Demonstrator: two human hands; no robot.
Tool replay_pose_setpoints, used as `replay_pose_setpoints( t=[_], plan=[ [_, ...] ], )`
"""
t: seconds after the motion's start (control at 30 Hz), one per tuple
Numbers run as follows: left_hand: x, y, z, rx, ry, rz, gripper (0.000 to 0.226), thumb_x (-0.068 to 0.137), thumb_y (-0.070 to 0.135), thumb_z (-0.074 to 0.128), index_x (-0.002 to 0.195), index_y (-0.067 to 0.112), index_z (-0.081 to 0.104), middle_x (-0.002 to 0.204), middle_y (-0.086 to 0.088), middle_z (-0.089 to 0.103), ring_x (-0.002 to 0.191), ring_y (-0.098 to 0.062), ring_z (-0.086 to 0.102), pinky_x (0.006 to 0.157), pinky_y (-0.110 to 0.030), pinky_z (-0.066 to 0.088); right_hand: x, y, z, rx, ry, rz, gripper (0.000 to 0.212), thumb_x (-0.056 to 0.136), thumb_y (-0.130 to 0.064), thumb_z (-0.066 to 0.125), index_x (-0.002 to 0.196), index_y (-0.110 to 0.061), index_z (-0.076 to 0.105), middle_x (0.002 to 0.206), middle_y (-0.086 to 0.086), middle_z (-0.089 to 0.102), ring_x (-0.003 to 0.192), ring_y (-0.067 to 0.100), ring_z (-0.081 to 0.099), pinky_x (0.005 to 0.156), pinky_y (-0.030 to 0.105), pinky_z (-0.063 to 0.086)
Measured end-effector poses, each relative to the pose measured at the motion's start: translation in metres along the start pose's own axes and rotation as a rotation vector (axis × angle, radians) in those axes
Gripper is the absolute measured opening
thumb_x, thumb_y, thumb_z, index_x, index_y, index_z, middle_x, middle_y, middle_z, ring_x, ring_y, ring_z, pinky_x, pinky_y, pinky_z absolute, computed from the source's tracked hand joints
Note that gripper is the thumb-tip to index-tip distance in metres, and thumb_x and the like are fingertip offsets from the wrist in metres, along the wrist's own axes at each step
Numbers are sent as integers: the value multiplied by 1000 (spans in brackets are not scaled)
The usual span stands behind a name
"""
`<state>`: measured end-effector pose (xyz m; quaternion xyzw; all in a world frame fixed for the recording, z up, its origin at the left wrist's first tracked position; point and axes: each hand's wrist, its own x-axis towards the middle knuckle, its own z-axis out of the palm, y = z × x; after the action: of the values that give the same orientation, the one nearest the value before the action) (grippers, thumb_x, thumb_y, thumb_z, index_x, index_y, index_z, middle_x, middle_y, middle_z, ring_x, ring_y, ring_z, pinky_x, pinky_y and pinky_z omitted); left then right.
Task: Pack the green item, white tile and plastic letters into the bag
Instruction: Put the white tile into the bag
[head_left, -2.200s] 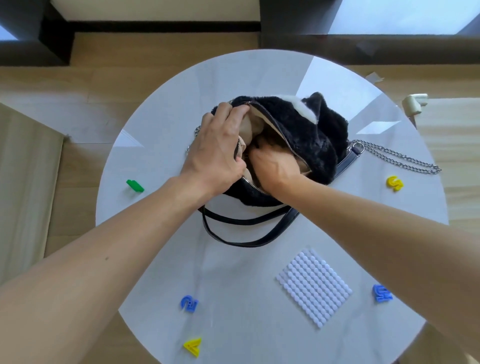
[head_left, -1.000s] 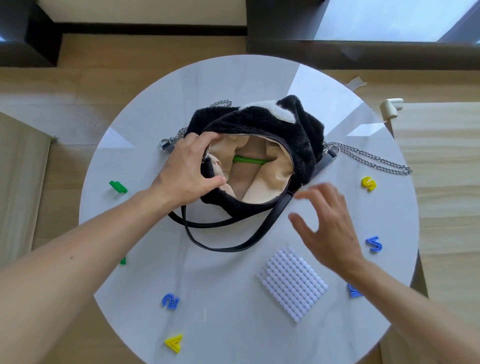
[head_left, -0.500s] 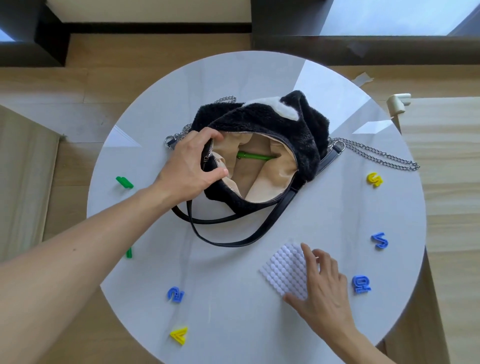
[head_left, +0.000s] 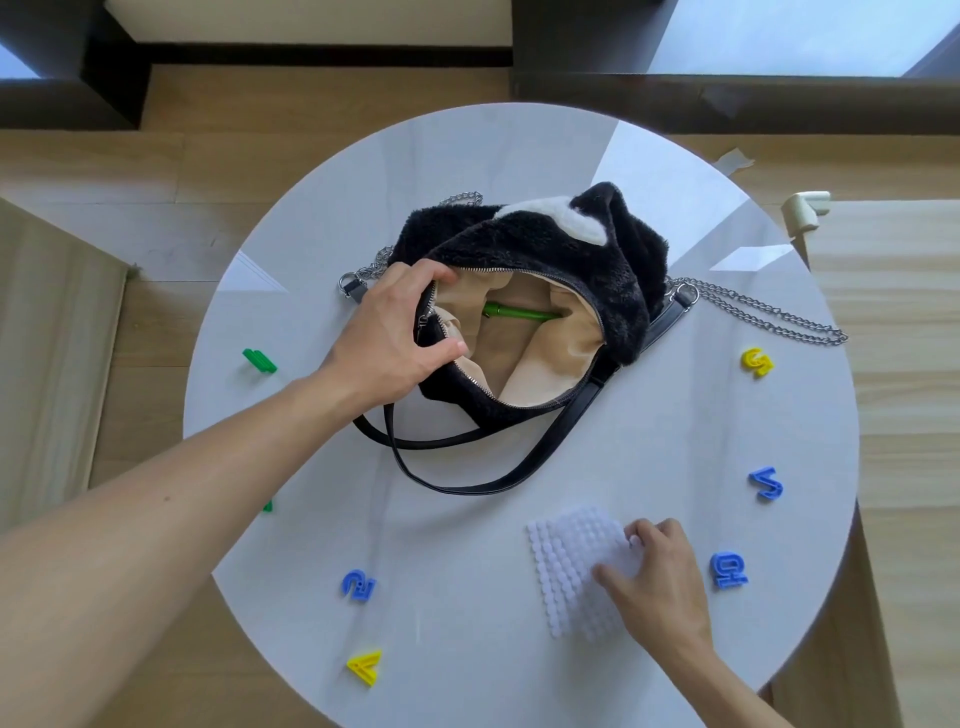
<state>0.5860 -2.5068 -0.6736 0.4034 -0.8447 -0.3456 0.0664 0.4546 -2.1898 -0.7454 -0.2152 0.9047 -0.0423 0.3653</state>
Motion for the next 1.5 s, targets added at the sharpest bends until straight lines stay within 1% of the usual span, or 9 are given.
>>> replay_pose_setpoints(
  t=[0.2,0.43,0.63,0.77,0.9,1.07,1.17,1.33,1.5],
  plan=[
    [-1,0,0,-5,11,16,58,75,29,78,128,23,54,118,0,55,103,-8,47,82,1,31,-6,1,-14,320,6,20,24,78,-15,73,73,-16,49,60,-4,49,53,15,42,49,28,32],
    [-1,1,1,-22,6,1,60,75,27,77,130,23,53,119,0,54,106,-9,49,82,0,31,-19,-5,-44,595,-151,60,27,80,-13,79,97,-23,60,82,-6,77,72,14,75,53,25,52],
    [-2,2,0,-27,6,0,61,76,27,77,131,22,53,120,-2,55,108,-12,51,87,-17,34,-25,-27,-80,911,-240,80,12,86,-8,74,95,-14,70,79,12,77,59,32,67,48,33,44],
    [-2,3,2,-29,6,0,61,76,27,77,131,23,52,118,-2,54,108,-12,51,87,-19,35,-20,-47,-98,1083,-342,80,14,86,-6,67,99,1,67,86,18,75,71,39,69,69,48,47],
    [-1,2,5,-30,17,5,61,75,27,77,131,24,52,117,0,54,107,-11,51,84,-13,35,-8,-81,-113,1242,-357,42,20,86,3,62,84,-12,75,89,9,75,73,20,76,60,32,60],
    [-2,3,7,-27,24,3,60,75,28,77,130,26,51,115,5,51,104,-8,49,81,-3,33,15,-131,-111,1151,-103,-21,60,84,4,68,134,-23,49,106,6,78,88,20,77,82,45,64],
    [-3,4,6,-24,29,11,60,76,27,76,131,26,51,117,6,51,106,-7,49,82,-3,33,23,-155,-107,1035,-3,-130,55,87,1,66,123,-32,40,102,3,73,72,5,75,53,27,60],
    [-5,6,4,-27,35,23,58,78,25,74,131,26,51,116,5,52,101,-6,48,82,3,31,37,-173,-97,776,99,-149,30,91,-7,61,107,-33,59,112,-8,62,97,24,72,76,51,63],
    [-6,10,5,-43,53,37,54,80,21,71,131,24,52,113,5,52,97,-5,50,82,3,32,47,-180,-82,668,174,-177,42,97,-10,55,136,-24,56,130,-15,54,134,15,51,98,27,41]
  ],
)
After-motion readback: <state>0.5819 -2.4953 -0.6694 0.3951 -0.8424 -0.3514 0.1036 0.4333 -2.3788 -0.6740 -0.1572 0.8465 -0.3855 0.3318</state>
